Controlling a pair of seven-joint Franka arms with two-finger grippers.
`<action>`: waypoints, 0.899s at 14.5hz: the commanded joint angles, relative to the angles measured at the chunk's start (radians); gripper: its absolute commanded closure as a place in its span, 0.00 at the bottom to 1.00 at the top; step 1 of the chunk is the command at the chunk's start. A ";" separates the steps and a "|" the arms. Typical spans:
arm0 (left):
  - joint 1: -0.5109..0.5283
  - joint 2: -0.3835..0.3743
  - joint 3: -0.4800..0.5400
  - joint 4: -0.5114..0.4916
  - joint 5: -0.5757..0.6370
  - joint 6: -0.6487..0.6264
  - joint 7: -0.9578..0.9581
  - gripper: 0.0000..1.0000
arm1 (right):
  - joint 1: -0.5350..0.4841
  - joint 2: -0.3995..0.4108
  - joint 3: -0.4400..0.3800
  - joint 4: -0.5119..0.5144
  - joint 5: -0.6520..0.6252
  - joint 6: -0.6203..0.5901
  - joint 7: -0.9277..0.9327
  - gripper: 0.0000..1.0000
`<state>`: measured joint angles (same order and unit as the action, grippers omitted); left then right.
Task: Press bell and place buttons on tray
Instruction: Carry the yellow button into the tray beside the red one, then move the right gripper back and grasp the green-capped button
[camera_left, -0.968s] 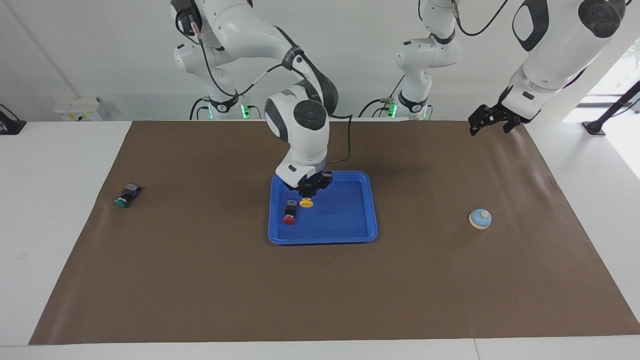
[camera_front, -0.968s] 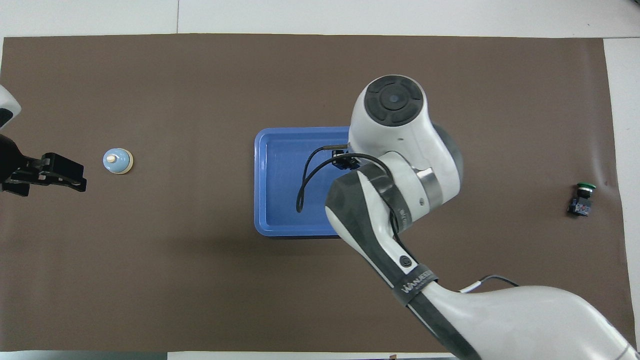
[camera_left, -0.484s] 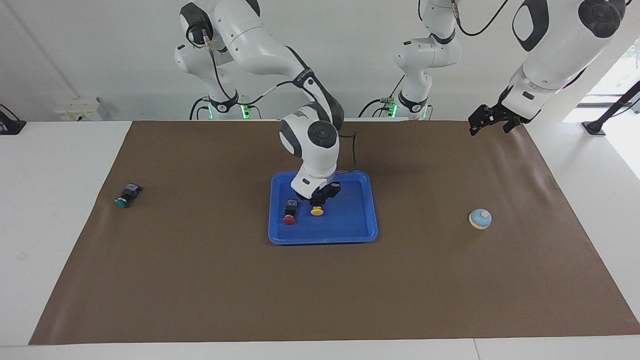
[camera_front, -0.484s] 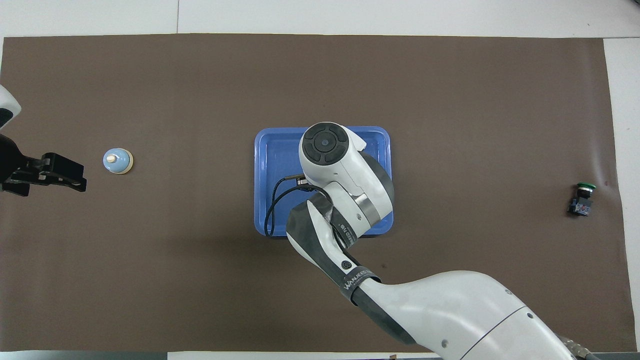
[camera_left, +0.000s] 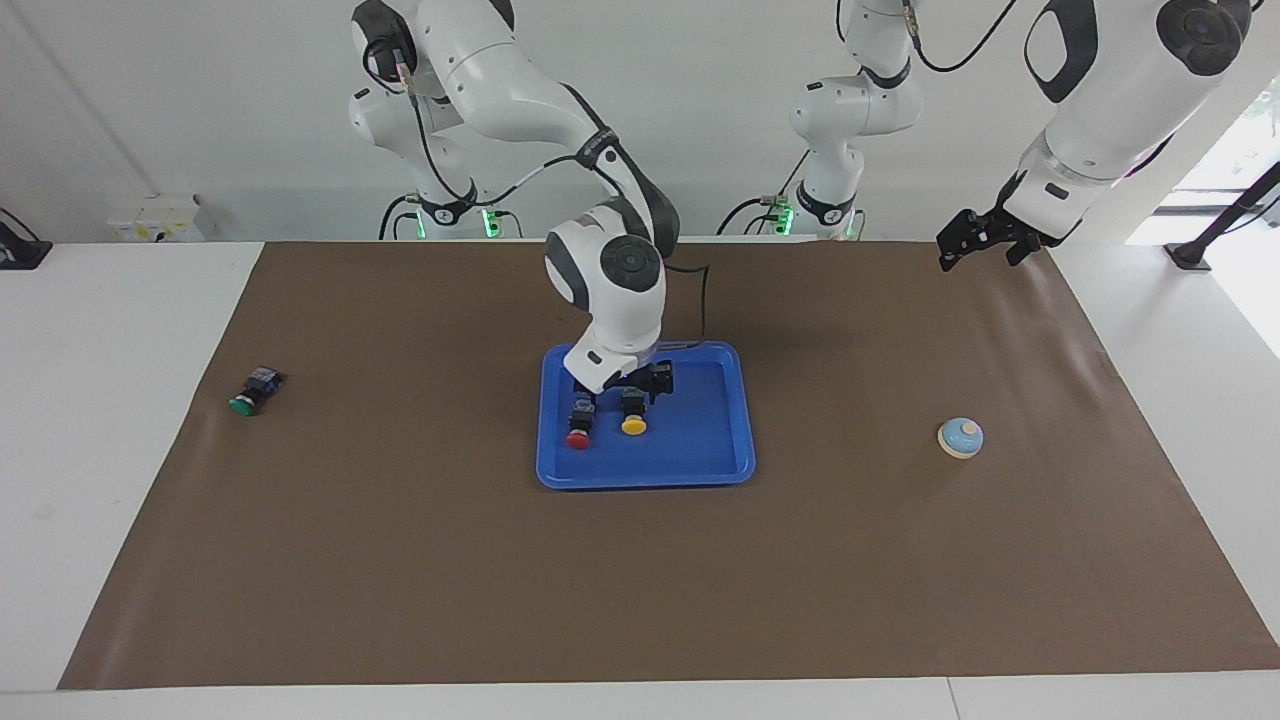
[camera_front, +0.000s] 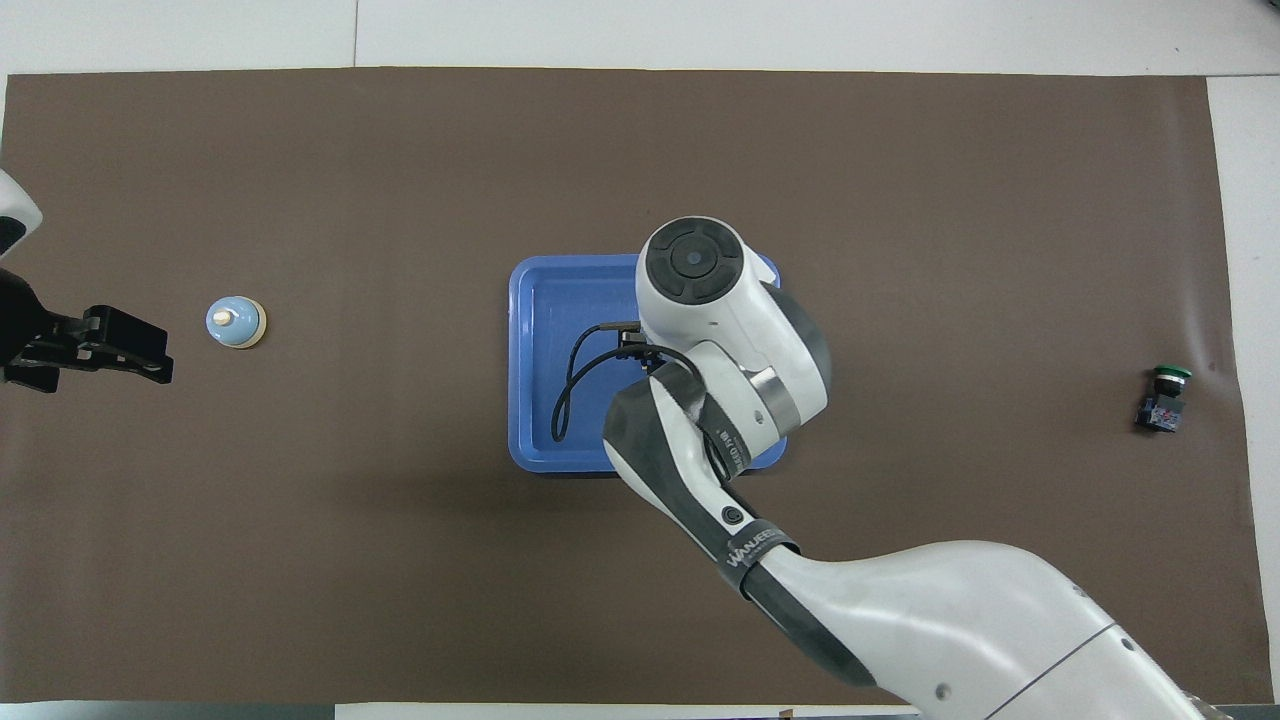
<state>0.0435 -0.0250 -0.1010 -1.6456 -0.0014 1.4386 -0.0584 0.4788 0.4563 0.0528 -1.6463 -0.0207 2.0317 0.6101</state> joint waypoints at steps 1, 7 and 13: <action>-0.001 -0.023 0.004 -0.022 -0.003 0.017 0.002 0.00 | -0.162 -0.096 0.012 -0.020 0.002 -0.060 -0.071 0.00; -0.001 -0.023 0.004 -0.022 -0.003 0.017 0.002 0.00 | -0.451 -0.174 0.009 -0.059 -0.013 -0.163 -0.320 0.00; -0.001 -0.023 0.004 -0.022 -0.003 0.017 0.002 0.00 | -0.754 -0.228 0.009 -0.240 -0.053 -0.038 -0.576 0.00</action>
<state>0.0435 -0.0250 -0.1010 -1.6456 -0.0014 1.4387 -0.0584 -0.1980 0.2950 0.0428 -1.7534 -0.0624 1.9049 0.1041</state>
